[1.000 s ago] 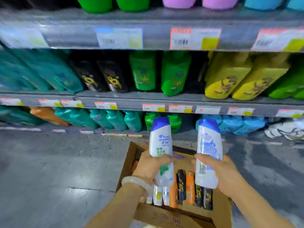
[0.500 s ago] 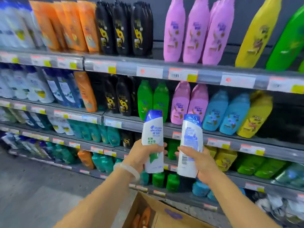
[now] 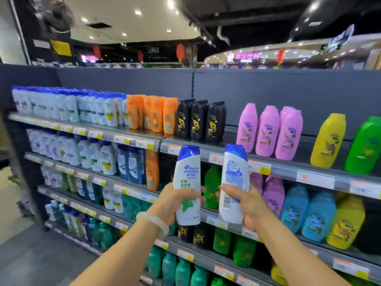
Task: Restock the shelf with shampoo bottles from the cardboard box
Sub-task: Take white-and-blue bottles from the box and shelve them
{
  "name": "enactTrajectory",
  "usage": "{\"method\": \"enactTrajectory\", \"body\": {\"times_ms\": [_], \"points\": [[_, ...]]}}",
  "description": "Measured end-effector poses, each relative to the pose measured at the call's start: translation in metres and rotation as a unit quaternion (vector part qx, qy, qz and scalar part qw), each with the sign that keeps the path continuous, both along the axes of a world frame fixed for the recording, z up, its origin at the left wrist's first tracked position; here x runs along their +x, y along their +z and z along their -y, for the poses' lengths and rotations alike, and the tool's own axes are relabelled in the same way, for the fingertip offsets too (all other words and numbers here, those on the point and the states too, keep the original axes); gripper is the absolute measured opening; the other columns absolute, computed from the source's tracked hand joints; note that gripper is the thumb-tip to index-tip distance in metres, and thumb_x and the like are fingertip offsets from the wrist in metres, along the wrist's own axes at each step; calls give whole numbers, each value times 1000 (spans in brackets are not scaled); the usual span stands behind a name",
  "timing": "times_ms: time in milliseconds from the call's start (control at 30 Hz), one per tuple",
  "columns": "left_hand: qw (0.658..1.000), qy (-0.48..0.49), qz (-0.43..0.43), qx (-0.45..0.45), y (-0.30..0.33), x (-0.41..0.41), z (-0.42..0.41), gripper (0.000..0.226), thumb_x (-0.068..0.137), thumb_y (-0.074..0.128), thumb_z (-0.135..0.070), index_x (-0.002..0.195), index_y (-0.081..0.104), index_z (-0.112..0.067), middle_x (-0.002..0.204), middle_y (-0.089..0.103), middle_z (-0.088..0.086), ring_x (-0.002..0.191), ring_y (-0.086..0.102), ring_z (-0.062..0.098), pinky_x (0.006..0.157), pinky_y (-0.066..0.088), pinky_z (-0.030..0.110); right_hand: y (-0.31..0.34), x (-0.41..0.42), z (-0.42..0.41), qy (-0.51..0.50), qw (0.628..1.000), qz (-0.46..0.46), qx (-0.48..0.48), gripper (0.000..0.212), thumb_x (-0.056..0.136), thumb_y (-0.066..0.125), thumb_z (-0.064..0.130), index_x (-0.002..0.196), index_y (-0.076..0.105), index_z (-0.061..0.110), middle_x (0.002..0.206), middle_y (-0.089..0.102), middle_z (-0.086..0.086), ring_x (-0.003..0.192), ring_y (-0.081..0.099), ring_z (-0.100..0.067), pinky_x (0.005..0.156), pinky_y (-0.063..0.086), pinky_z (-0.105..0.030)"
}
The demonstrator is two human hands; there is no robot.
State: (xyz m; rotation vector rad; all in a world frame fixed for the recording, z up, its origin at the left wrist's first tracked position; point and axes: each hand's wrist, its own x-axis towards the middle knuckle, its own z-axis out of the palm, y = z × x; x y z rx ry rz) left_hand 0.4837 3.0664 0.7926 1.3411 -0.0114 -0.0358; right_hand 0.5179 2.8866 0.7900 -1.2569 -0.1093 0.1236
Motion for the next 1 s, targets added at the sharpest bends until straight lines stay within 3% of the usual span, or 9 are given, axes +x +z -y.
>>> {"method": "enactTrajectory", "body": {"times_ms": [167,300,367,533,667,767,867,1000], "points": [[1000,27,9,-3,11,-9,-59,35,57,66,-4,92,64,-6,90,70,16,80,64,32,84,52,49,12,3,-66,16,999,23,-20,21,73,69,-1,90,62,9,72,67,-10,64,64,-24,64,56,-35],[999,44,14,12,16,-14,-135,40,57,66,-6,97,63,-4,84,73,10,72,69,23,67,56,38,21,4,-143,42,998,40,-14,20,76,68,0,92,61,9,79,66,-13,71,63,-29,71,55,-40],[999,47,13,23,20,-17,-180,37,58,66,-6,95,65,-4,84,72,11,71,69,23,67,56,37,23,6,-190,54,998,45,-7,21,76,68,-1,94,62,8,79,67,-13,72,63,-30,74,54,-42],[997,60,17,47,30,-21,-294,32,66,67,-3,97,62,-3,65,71,2,58,68,16,54,55,30,27,13,-311,90,995,43,19,19,74,70,-1,88,63,10,67,69,-8,61,67,-25,58,56,-36],[994,95,8,52,30,-20,-370,31,64,67,-4,94,64,-2,73,72,7,63,68,21,57,55,33,27,18,-390,116,992,32,24,28,63,79,5,86,66,11,74,69,-12,73,64,-33,75,54,-50],[992,121,3,41,27,-13,-415,39,60,68,-4,98,63,2,84,68,20,66,66,27,60,56,35,25,29,-438,127,992,25,10,15,75,71,0,82,65,11,67,69,-8,69,63,-31,68,56,-44],[991,132,11,19,23,4,-457,32,57,65,-4,89,66,0,76,69,17,63,67,26,55,55,34,28,49,-482,144,989,29,3,16,76,69,0,86,64,11,77,67,-12,75,63,-32,74,55,-48],[990,139,21,21,23,42,-508,43,57,66,-6,100,63,-1,84,73,13,70,68,25,62,56,36,35,92,-534,155,987,41,7,16,76,68,-1,84,62,12,67,68,-6,60,66,-21,61,56,-34]]}}
